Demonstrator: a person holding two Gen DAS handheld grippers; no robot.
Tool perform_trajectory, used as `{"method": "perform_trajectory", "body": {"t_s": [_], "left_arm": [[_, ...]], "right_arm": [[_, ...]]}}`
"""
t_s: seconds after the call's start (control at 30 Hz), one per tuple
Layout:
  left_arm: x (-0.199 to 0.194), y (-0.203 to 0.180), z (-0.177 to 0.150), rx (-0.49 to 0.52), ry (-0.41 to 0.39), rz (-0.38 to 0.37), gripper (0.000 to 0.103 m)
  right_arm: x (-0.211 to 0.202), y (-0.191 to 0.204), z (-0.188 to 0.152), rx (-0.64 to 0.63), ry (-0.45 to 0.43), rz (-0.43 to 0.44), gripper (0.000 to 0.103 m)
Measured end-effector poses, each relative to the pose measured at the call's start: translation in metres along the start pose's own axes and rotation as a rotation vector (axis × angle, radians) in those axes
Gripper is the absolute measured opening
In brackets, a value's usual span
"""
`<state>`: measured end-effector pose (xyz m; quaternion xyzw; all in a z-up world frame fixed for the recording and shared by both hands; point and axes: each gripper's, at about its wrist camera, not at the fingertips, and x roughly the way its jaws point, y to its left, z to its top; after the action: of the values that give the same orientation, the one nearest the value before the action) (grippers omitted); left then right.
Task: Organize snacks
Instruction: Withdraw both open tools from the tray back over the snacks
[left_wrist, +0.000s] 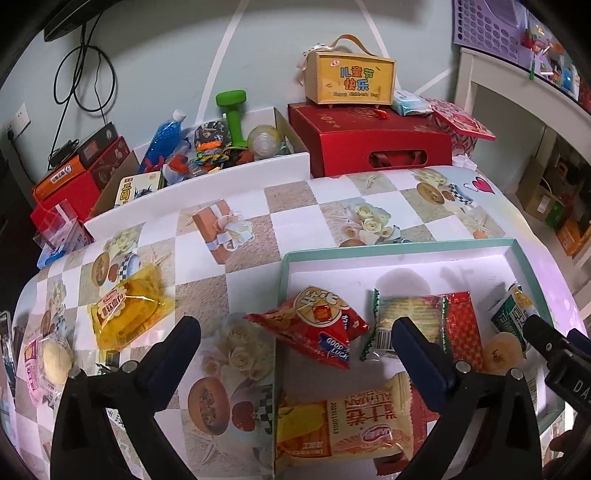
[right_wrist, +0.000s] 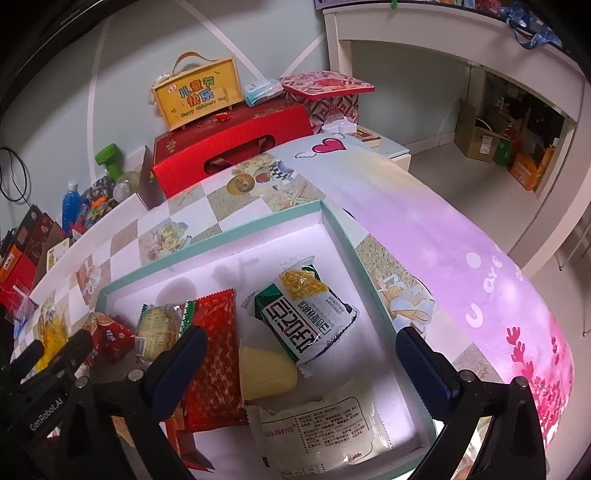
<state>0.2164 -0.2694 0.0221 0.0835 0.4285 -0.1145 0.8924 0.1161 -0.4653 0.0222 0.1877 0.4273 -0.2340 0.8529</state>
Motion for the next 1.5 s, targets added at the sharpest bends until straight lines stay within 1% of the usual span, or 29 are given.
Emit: {"method": "perform_trajectory", "body": {"t_s": [0.17, 0.27, 0.4, 0.47, 0.5, 0.57, 0.67, 0.73, 0.8, 0.87, 0.97, 1.07, 1.1, 1.17, 1.23, 1.37, 1.5], "left_arm": [[-0.008, 0.015, -0.003, -0.054, -0.033, -0.039, 0.103], [-0.012, 0.025, -0.004, -0.076, -0.054, -0.044, 0.103], [-0.017, 0.040, -0.009, -0.086, -0.069, -0.047, 0.103], [-0.019, 0.048, -0.011, -0.087, -0.066, -0.059, 0.103], [-0.019, 0.054, -0.012, -0.097, -0.057, -0.078, 0.103], [-0.020, 0.067, -0.014, -0.152, -0.036, -0.120, 0.103], [-0.021, 0.084, -0.017, -0.206, -0.021, -0.143, 0.103], [-0.021, 0.089, -0.018, -0.195, -0.025, -0.120, 0.103], [-0.023, 0.095, -0.019, -0.165, -0.047, -0.081, 0.103], [-0.023, 0.104, -0.019, -0.164, -0.057, -0.073, 0.103], [-0.024, 0.120, -0.017, -0.159, -0.057, -0.078, 0.103], [-0.024, 0.130, -0.015, -0.100, -0.038, -0.037, 0.103], [-0.024, 0.133, -0.014, -0.090, -0.035, -0.037, 0.103], [-0.026, 0.141, -0.014, -0.064, -0.037, -0.053, 0.103], [-0.026, 0.149, -0.014, -0.038, -0.037, -0.061, 0.103], [-0.029, 0.166, -0.017, -0.008, -0.041, -0.041, 0.103], [-0.034, 0.192, -0.020, -0.035, -0.041, -0.075, 0.103]], "right_arm": [[-0.005, 0.008, 0.000, -0.003, -0.035, 0.009, 0.103], [-0.007, 0.015, 0.000, -0.015, -0.059, 0.019, 0.103], [-0.013, 0.025, 0.001, 0.006, -0.092, 0.046, 0.103], [-0.017, 0.033, 0.001, 0.000, -0.105, 0.049, 0.103], [-0.019, 0.036, 0.001, -0.002, -0.108, 0.052, 0.103], [-0.020, 0.042, 0.001, 0.002, -0.107, 0.066, 0.103], [-0.019, 0.052, -0.001, 0.001, -0.089, 0.065, 0.103], [-0.018, 0.062, -0.003, -0.024, -0.072, 0.058, 0.103], [-0.021, 0.075, -0.004, -0.059, -0.087, 0.040, 0.103], [-0.023, 0.084, -0.005, -0.077, -0.091, 0.040, 0.103], [-0.030, 0.099, -0.008, -0.092, -0.114, 0.103, 0.103], [-0.040, 0.115, -0.011, -0.105, -0.165, 0.135, 0.103], [-0.043, 0.119, -0.012, -0.103, -0.180, 0.153, 0.103], [-0.048, 0.125, -0.013, -0.089, -0.209, 0.216, 0.103], [-0.048, 0.134, -0.013, -0.090, -0.209, 0.243, 0.103], [-0.047, 0.159, -0.019, -0.160, -0.202, 0.229, 0.103], [-0.050, 0.178, -0.026, -0.218, -0.217, 0.238, 0.103]]}}
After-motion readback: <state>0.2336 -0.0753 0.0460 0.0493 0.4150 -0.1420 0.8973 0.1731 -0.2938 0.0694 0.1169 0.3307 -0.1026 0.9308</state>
